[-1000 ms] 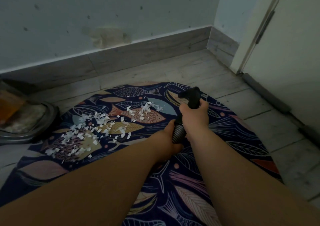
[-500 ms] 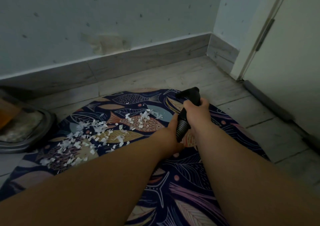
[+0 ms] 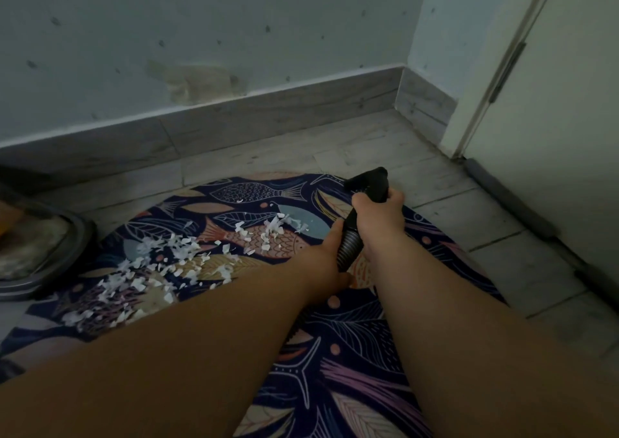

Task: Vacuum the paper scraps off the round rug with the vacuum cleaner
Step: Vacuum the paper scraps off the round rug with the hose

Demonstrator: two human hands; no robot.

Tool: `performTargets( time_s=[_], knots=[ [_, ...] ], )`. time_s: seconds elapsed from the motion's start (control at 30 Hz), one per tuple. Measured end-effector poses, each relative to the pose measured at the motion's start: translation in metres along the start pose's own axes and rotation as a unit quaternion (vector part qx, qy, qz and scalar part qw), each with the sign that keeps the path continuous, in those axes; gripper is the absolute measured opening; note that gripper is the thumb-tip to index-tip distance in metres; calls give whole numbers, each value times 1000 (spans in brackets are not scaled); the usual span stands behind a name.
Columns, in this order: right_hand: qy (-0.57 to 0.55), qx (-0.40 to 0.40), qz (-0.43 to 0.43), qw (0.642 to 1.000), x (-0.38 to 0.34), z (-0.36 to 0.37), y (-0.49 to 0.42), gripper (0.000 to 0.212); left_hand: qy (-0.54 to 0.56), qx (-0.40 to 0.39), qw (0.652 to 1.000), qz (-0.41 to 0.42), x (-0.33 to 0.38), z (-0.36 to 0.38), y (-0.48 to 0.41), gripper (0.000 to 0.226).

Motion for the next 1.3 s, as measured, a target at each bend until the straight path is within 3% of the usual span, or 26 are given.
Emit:
performTargets(
  time_s=[0.17,0.53,0.73,1.3],
  knots=[
    [28,51,-9,998,4,-26,3,64,15,-6,999,27,14,16,2,97],
    [0,75,3,997,36,-52,42,71,18,-43,998,45,24,40,42,97],
    [-12,17,23,1000,52,-49,68,67,6,-37,999,37,26,45,75,98],
    [86,-142,63,984,83,-7,134,74,-11,-15,997,-78,13,58,166,101]
  ],
)
Point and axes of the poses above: each hand's wrist, its own y-axis away from the middle knuckle, its own z-axis out of the palm, x = y × z, the point moved 4 cm from there along -y, towards the middle knuckle, and after that the axes turned 11 degrees about z, right-handed, at the moved point
